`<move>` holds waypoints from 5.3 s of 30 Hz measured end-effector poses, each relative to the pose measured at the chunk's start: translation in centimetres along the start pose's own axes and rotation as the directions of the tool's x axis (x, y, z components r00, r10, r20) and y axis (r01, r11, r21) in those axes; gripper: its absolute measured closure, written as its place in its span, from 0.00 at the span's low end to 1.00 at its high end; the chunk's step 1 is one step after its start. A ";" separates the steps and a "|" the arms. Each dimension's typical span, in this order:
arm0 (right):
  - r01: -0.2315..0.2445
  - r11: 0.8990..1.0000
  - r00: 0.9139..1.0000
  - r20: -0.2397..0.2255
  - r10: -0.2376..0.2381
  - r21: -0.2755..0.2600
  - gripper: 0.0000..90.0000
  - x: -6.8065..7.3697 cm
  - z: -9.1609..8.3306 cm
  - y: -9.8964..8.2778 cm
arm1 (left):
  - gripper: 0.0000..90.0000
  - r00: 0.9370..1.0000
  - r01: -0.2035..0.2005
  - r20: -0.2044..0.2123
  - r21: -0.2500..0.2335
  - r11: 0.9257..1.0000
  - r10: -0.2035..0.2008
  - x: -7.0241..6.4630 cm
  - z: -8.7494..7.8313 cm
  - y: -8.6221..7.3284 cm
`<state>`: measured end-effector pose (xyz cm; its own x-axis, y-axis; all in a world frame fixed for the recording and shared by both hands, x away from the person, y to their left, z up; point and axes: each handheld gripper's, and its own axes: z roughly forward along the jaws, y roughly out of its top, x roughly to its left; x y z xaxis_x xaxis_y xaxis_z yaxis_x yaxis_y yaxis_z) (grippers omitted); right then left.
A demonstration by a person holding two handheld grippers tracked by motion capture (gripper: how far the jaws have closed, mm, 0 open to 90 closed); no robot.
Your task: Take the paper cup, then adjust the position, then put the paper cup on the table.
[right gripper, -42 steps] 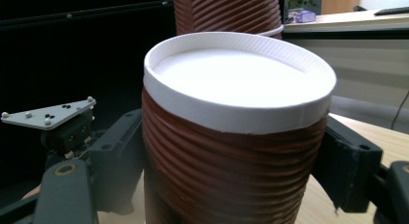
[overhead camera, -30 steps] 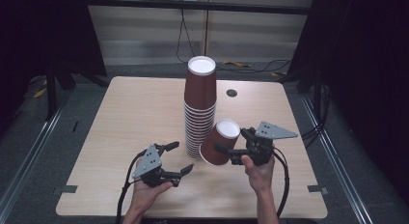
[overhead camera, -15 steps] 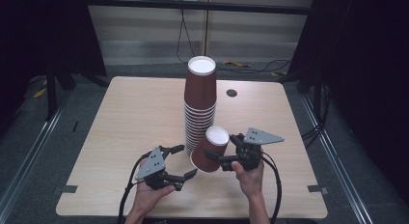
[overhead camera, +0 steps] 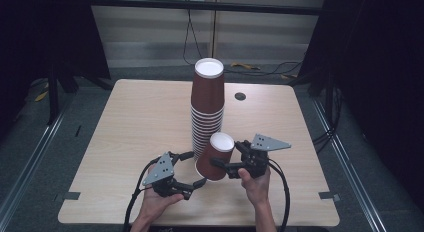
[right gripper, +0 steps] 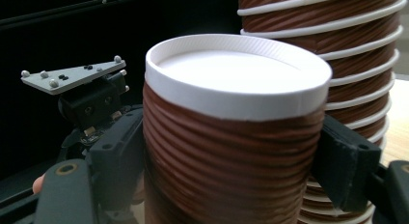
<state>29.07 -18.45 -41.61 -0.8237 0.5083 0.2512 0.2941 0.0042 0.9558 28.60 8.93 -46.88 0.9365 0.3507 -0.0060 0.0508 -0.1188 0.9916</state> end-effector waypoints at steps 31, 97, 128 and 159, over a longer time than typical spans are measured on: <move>-0.009 1.000 0.999 -0.053 0.008 -0.021 0.24 1.2 1.9 -1.3 | 0.09 0.997 0.037 0.062 0.015 0.999 -0.038 0.3 1.8 0.1; 0.037 0.973 0.999 -0.018 -0.034 0.227 0.15 -0.2 -0.3 -2.4 | 0.14 0.993 -0.095 0.098 0.357 0.929 0.064 2.5 0.0 0.9; 0.154 0.882 0.988 -0.051 -0.146 0.445 0.16 0.2 0.5 -1.9 | 0.15 0.963 -0.270 0.175 0.571 0.775 0.206 2.1 0.9 2.8; 0.255 0.718 0.966 -0.135 -0.222 0.648 0.23 0.2 2.9 -1.9 | 0.15 0.918 -0.394 0.279 0.718 0.573 0.281 0.3 2.8 3.3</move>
<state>29.78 -15.90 -43.86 -0.9261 0.3739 0.0511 0.3147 0.6906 0.6512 30.06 6.05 -43.92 0.9711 0.0290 0.2370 -0.0906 -0.8737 0.4780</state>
